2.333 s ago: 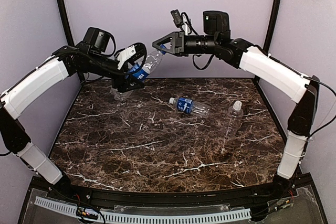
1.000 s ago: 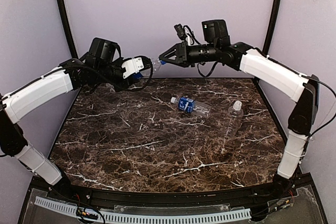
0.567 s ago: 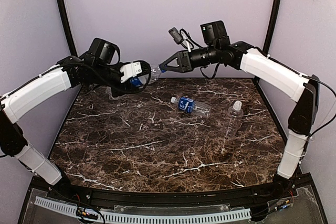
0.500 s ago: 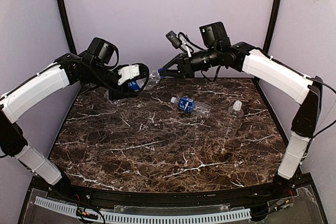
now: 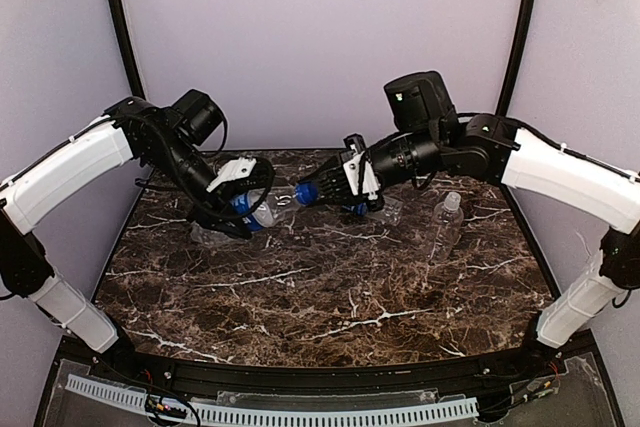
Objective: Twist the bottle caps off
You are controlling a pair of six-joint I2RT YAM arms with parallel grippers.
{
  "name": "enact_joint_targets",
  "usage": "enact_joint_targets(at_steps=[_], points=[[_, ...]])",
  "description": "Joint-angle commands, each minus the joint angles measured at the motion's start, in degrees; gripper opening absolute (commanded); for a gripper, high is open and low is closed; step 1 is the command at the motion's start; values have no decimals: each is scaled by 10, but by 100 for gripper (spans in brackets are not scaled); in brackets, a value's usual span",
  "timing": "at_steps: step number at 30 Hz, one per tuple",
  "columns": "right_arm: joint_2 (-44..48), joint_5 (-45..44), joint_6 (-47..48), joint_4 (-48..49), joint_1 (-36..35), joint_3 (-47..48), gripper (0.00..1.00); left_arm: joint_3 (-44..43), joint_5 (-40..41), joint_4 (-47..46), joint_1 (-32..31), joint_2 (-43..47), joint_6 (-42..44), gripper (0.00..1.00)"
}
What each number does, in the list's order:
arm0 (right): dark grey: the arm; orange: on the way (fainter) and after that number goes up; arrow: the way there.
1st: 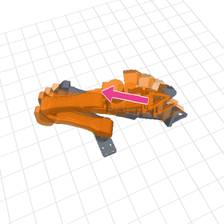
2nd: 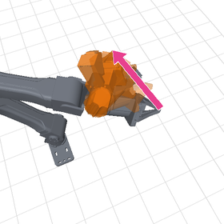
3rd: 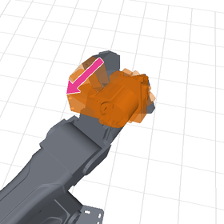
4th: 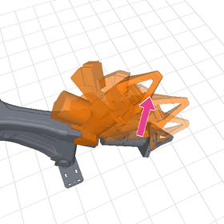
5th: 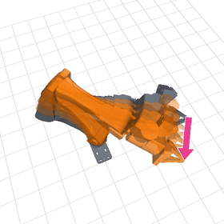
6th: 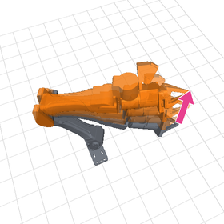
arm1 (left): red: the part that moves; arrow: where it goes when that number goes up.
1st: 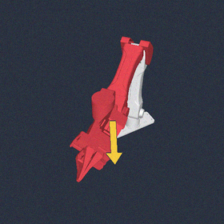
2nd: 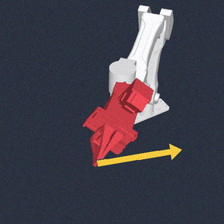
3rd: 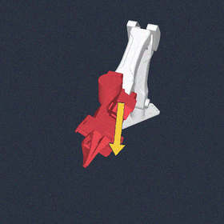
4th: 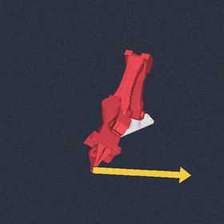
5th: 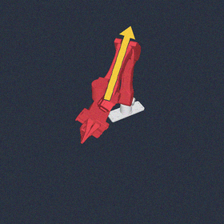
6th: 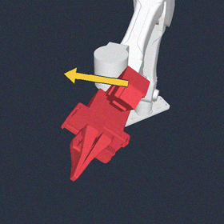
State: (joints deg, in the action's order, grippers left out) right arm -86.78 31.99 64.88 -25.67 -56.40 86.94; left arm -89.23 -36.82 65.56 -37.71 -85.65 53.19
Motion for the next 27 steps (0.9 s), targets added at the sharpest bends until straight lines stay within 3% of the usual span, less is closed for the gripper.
enact_joint_targets(at_steps=[1, 4, 8, 9, 10, 11, 15, 21, 23, 27], points=[[-12, -72, 102, 18, -15, -19, 0, -21, -51, -27, -7, 6, 18, 29], [-10, -71, 94, 25, -15, -20, 3, -16, -43, -39, -7, 11, 7, 29], [8, -76, 55, 91, -15, -54, 56, -11, -32, -46, -7, 14, 3, 29], [15, -81, 32, 114, -15, -63, 68, -8, -29, -49, -7, 15, 0, 29], [22, -86, -5, 136, -15, -66, 87, -7, -19, -59, -7, 16, -9, 28], [30, -92, -59, 157, -14, -68, 97, -3, -13, -64, -7, 17, -14, 28], [68, -83, -254, 215, 8, -69, 99, 25, 58, -128, -6, 27, -45, 28], [58, 16, -589, 228, 74, -30, 99, 90, 303, -367, -7, 41, -138, 31], [28, -11, -708, 210, 88, 6, 99, 103, 408, -423, -6, 42, -140, 32], [-57, -35, -960, 112, 124, 96, 90, 128, 495, -497, -7, 44, -111, 33]])
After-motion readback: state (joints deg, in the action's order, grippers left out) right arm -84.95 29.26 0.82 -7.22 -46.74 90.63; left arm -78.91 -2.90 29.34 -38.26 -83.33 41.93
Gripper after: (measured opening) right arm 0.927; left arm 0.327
